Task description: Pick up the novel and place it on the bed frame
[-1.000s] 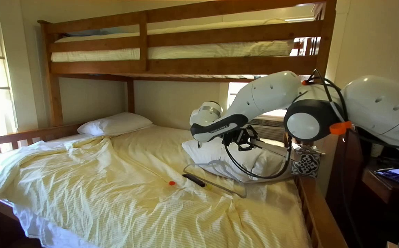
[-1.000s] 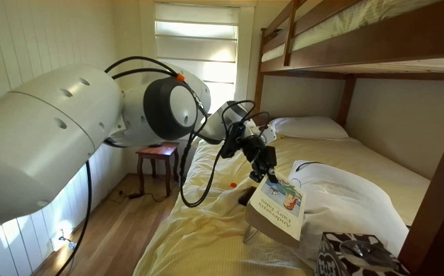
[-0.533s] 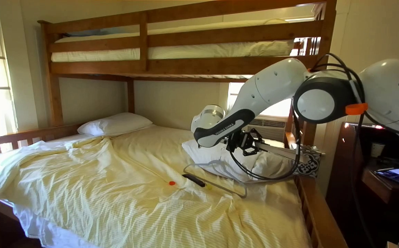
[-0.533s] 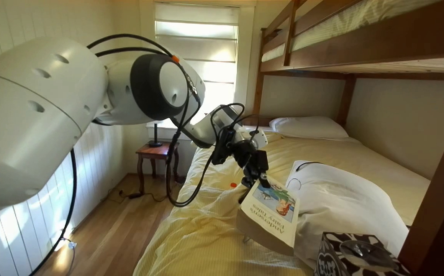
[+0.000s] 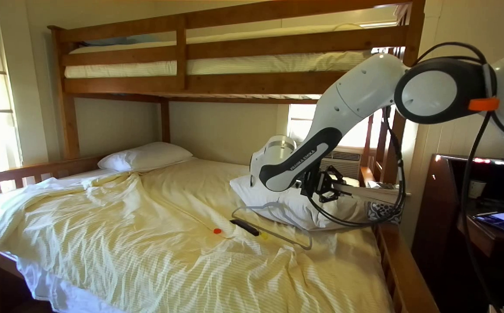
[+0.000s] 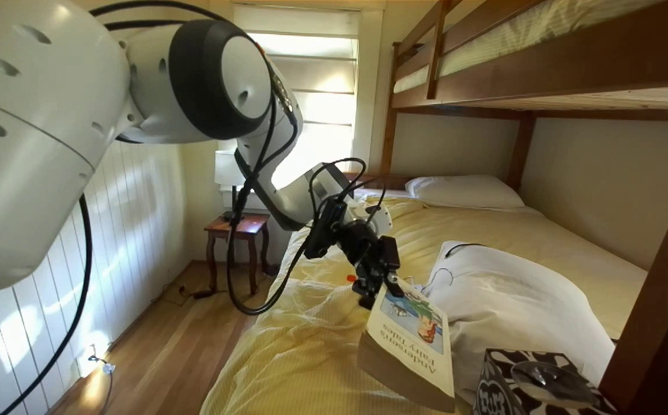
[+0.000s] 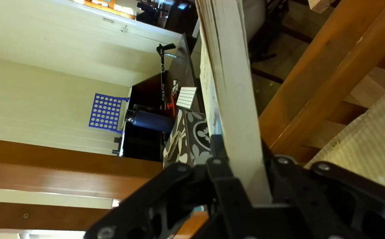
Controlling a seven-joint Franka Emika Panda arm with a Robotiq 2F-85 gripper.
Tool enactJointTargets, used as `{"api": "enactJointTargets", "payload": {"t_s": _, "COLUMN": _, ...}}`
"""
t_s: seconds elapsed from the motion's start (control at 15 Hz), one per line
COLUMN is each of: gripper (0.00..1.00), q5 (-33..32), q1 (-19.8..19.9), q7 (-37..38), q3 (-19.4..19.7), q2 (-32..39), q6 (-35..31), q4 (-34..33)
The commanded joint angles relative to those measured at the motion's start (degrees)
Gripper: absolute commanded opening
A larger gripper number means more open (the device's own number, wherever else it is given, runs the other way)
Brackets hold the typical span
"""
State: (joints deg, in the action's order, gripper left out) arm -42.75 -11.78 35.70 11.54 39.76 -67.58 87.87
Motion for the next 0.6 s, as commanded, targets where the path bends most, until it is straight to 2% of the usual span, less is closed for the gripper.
{"api": "enactJointTargets", "payload": {"t_s": 0.0, "gripper": 0.06, "q5": -2.42, "q1": 1.94, "q7": 3.39, "q3": -3.26, "q2": -9.58, "q6": -3.00, "q4": 13.66}}
{"api": "enactJointTargets", "payload": {"t_s": 0.27, "gripper": 0.06, "q5": -0.92, "q1": 4.19, "q7": 7.20, "q3": -5.14, "q2": -16.68, "q6": -5.90, "q4": 24.25}}
{"api": "enactJointTargets", "payload": {"t_s": 0.4, "gripper": 0.06, "q5": 3.68, "q1": 7.68, "q7": 5.09, "q3": -6.22, "q2": -21.19, "q6": -10.90, "q4": 29.85}}
{"api": "enactJointTargets", "payload": {"t_s": 0.47, "gripper": 0.24, "q5": 1.33, "q1": 5.93, "q7": 5.66, "q3": -6.02, "q2": -13.66, "q6": -6.27, "q4": 21.21}}
{"api": "enactJointTargets", "payload": {"t_s": 0.53, "gripper": 0.24, "q5": 2.32, "q1": 6.90, "q7": 5.58, "q3": -6.22, "q2": -15.50, "q6": -8.11, "q4": 23.82}}
